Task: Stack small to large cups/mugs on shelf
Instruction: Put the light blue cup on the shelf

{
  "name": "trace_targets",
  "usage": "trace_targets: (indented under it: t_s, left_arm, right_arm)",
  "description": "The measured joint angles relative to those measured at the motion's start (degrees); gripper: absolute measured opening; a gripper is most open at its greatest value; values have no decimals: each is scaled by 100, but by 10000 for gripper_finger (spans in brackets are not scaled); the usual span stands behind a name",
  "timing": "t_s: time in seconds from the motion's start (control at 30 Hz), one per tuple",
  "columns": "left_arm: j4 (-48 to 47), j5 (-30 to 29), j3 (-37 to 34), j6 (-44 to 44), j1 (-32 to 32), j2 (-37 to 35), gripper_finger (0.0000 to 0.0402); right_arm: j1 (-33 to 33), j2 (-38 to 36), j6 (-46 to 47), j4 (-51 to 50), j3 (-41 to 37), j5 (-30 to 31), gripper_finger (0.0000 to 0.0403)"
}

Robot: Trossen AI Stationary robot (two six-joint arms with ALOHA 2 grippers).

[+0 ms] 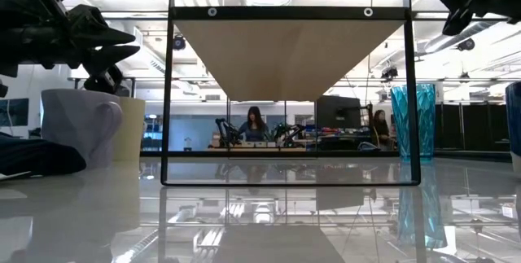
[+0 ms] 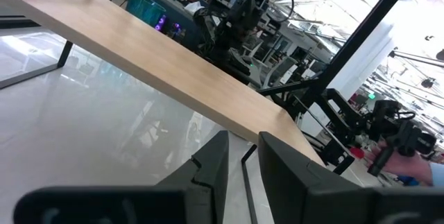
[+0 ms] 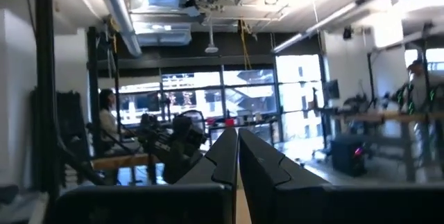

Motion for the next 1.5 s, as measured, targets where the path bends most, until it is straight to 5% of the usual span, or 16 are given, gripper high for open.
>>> trace_targets:
  t_s: [0.3, 0.53, 0.8, 1.03, 1.23, 1.5]
  left_arm:
    - [0, 2, 0, 0, 0, 0, 65]
    - [39, 2, 0, -18, 1, 2, 65]
    - [1196, 22, 0, -22, 0, 2, 65]
    - [2554, -61, -2, -26, 1, 0, 65]
    - [2656, -61, 28, -873, 1, 0, 65]
    - [2669, -60, 28, -766, -1, -24, 65]
  right_arm:
    - [2, 0, -1583, 930, 0, -1067, 9]
    - [2, -4, -1872, 1976, 2, -1238, 9]
    - [2, -4, -2640, 2630, 2, -2922, 9]
    - [2, -7, -2569, 2864, 2, -2339, 9]
    - [-7, 4, 901, 2747, 2, -1456, 9]
    - [-9, 0, 1173, 2674, 4, -603, 9]
